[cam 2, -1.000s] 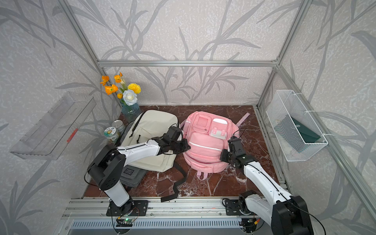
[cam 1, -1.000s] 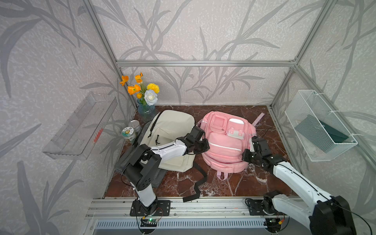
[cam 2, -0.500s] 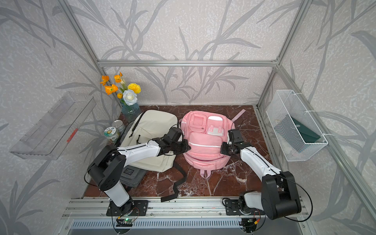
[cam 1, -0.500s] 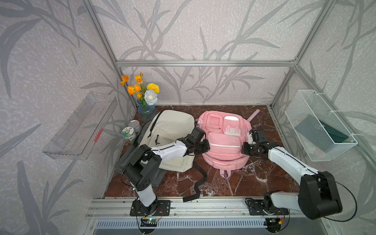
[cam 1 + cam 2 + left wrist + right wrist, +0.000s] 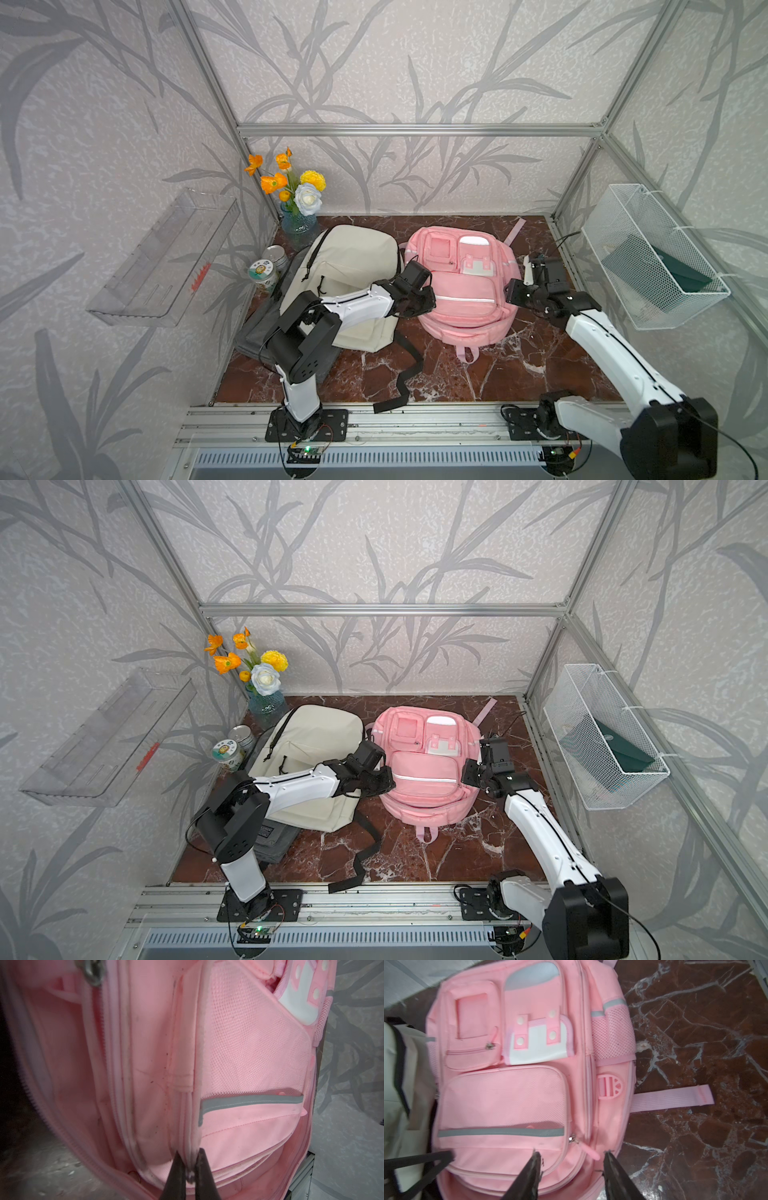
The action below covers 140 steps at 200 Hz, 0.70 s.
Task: Zip up the backpack
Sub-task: Zip the zipper on the backpack, then adjust the backpack at the center of the board.
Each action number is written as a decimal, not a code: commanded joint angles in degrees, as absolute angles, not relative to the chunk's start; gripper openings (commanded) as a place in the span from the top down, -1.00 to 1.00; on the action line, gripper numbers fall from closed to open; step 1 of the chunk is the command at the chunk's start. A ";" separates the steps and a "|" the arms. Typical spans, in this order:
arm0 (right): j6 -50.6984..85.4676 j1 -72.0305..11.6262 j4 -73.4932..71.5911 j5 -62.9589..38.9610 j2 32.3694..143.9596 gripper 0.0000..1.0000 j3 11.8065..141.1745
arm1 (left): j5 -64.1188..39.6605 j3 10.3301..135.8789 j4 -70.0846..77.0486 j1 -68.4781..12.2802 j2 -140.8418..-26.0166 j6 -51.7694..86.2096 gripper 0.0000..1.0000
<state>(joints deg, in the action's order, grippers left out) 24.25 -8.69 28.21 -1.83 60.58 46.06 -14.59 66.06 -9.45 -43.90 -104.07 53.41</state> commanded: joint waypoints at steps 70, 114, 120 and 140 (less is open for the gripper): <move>38.63 -17.16 32.16 -5.81 46.15 0.07 29.36 | -14.41 76.88 -13.76 -47.24 -103.64 49.74 0.01; 41.07 -25.35 28.41 -3.77 49.87 0.06 31.25 | -16.58 94.93 -24.40 -40.02 -113.32 32.10 -0.06; 41.61 -26.58 28.15 -3.19 50.51 0.06 31.50 | -16.77 96.90 -24.12 -39.81 -114.98 30.79 -0.07; 42.81 -30.02 27.38 -1.41 52.37 0.06 31.64 | -17.84 104.95 -24.86 -39.79 -122.33 27.44 -0.06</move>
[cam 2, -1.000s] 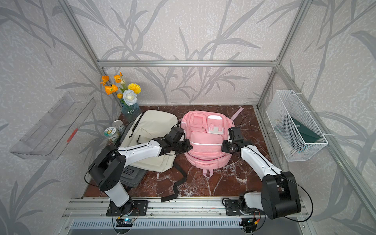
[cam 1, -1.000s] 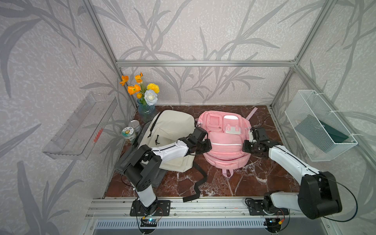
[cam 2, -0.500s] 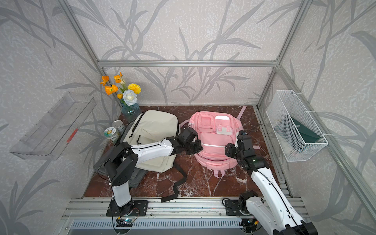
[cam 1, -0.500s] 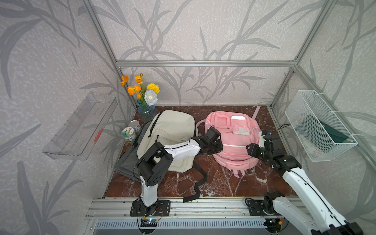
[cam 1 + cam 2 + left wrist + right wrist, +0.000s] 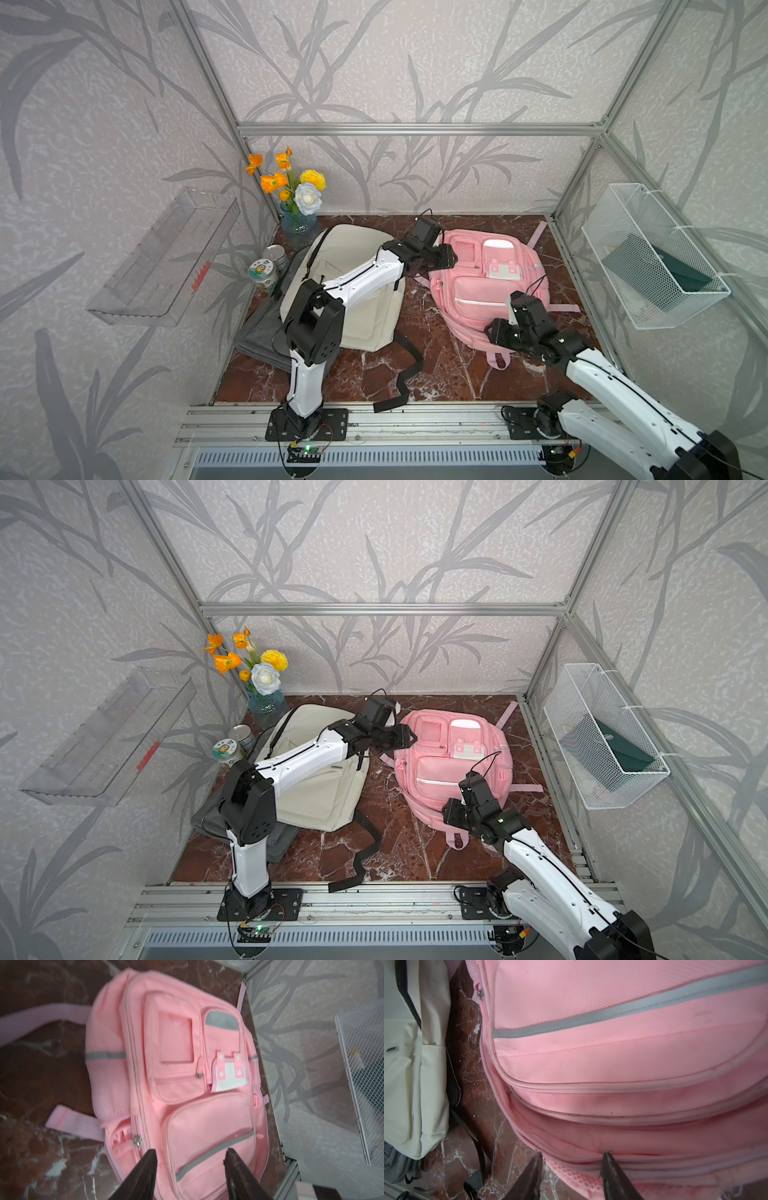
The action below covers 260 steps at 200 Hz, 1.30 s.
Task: Zip up the backpack
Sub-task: Adjust the backpack at the center of the board.
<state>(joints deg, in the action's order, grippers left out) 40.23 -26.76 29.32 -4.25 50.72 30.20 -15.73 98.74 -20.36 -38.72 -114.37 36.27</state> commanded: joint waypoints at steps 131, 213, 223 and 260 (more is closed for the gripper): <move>36.98 -10.58 26.36 -0.84 62.00 -0.01 31.00 | -10.84 97.88 -26.08 -39.88 -127.68 28.92 -0.03; 29.40 -2.20 24.18 2.57 84.45 -0.04 49.80 | -16.65 82.28 -18.90 -44.79 -116.34 33.65 0.02; 28.81 -2.19 25.22 2.42 83.49 -0.05 51.49 | -17.16 83.34 -19.90 -45.27 -115.95 33.03 0.02; 26.35 -10.03 30.91 0.54 72.13 -0.07 51.15 | -15.00 89.43 -26.63 -43.64 -114.85 28.50 -0.03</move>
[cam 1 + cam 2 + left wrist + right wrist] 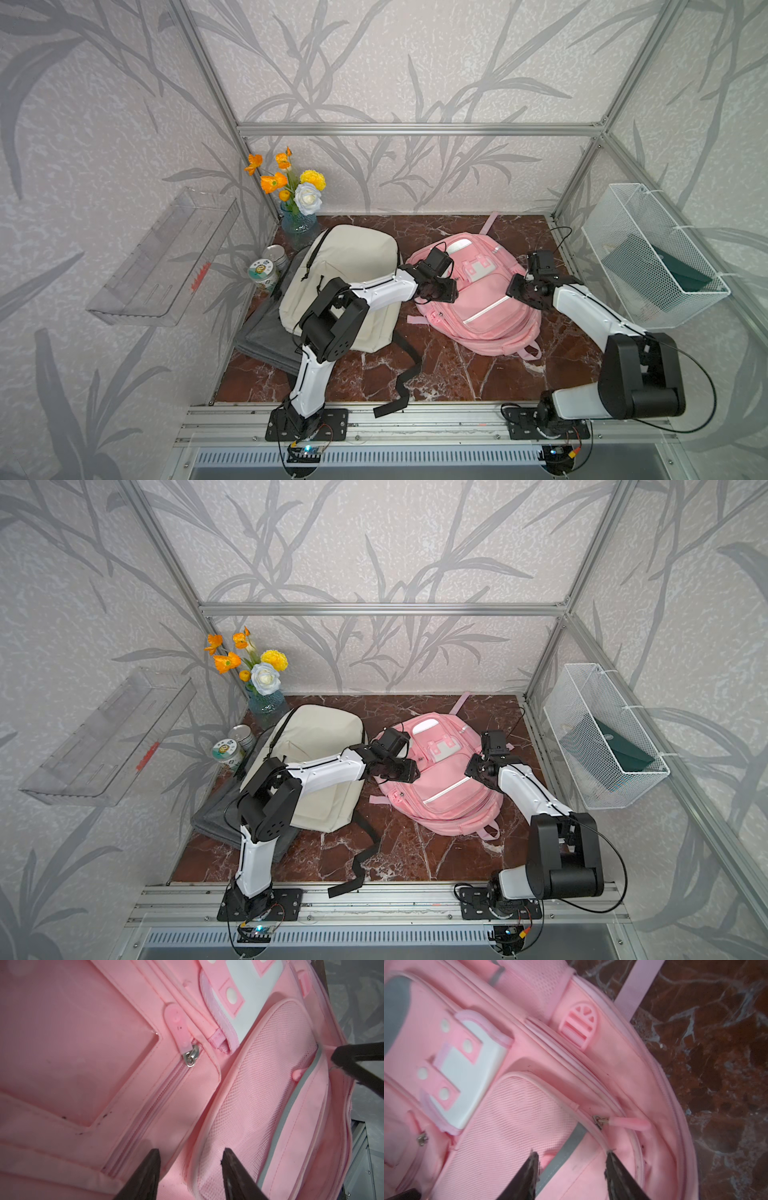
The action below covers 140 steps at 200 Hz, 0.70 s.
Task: Zip up the backpack
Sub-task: Adjust the backpack at the center of the board, then zip the zipper on the backpack.
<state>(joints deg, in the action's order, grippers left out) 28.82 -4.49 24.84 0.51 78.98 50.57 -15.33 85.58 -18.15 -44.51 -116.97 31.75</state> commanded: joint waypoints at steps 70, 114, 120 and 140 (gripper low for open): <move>43.20 -30.73 24.52 -2.38 62.29 -0.08 33.04 | -12.37 98.22 -33.73 -37.96 -122.75 22.72 -0.01; 38.47 -17.82 22.71 3.41 68.23 -0.10 33.37 | -14.87 91.14 -28.93 -40.64 -121.07 26.30 0.02; 37.00 -14.92 22.15 3.16 69.30 -0.10 34.02 | -14.83 90.45 -28.54 -41.45 -120.86 26.80 0.02; 32.28 -6.36 23.00 -0.17 74.12 -0.10 38.87 | -15.92 88.79 -26.96 -43.95 -120.28 28.57 0.03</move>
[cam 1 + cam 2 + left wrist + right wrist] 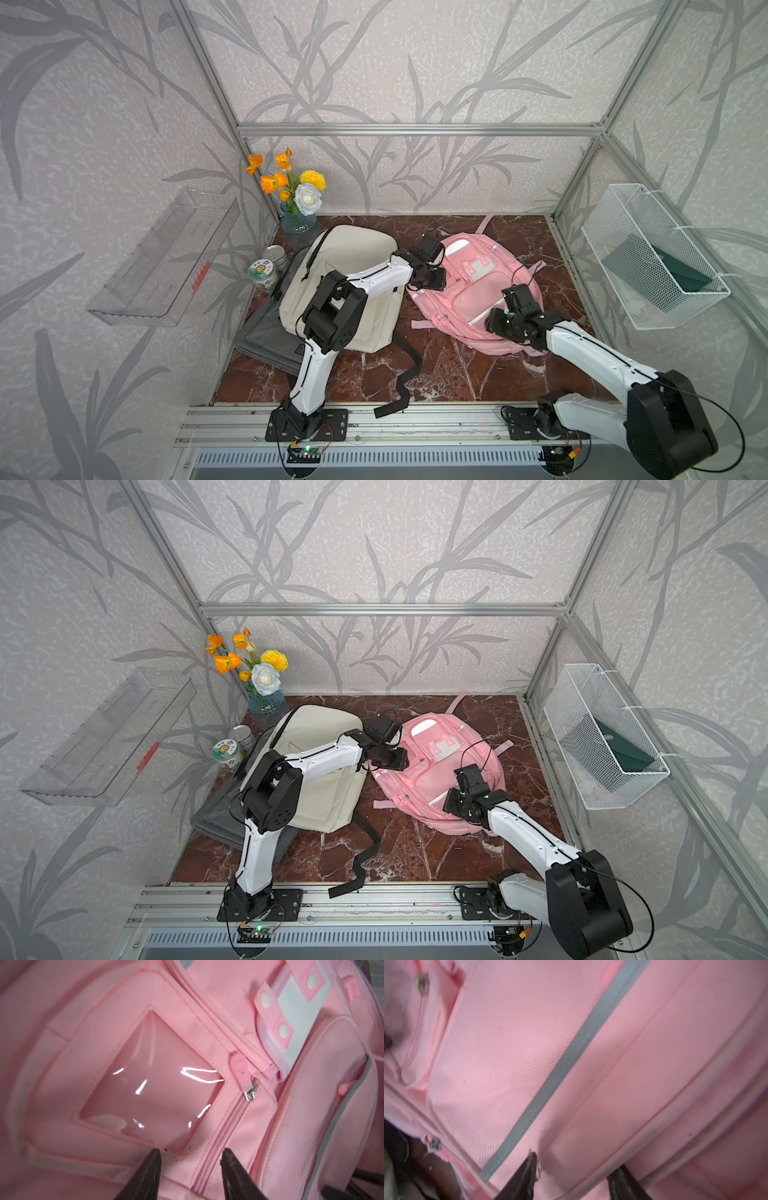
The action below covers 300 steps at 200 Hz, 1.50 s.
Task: Zip up the backpack
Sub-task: Zip the zipper on the backpack.
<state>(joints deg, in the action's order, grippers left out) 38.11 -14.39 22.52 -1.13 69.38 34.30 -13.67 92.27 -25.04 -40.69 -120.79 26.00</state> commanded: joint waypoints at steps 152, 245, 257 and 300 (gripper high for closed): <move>40.75 -30.87 28.92 12.79 63.20 -0.11 36.93 | -18.82 77.47 -19.63 -42.73 -107.95 32.42 0.02; 27.42 -11.61 27.48 0.20 75.14 -0.04 47.32 | -12.87 73.59 -23.12 -41.77 -99.55 30.39 -0.06; 28.03 -17.63 29.14 2.93 71.52 -0.06 47.29 | -12.59 72.41 -22.82 -40.79 -98.25 30.61 -0.06; 36.10 -34.90 31.32 5.39 65.00 -0.07 43.45 | -10.55 71.55 -24.09 -38.05 -96.85 29.14 -0.06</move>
<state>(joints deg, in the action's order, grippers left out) 31.42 -29.58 28.08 3.99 66.87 46.09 -13.13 71.75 -21.89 -39.31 -97.67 31.27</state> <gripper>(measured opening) 0.537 0.533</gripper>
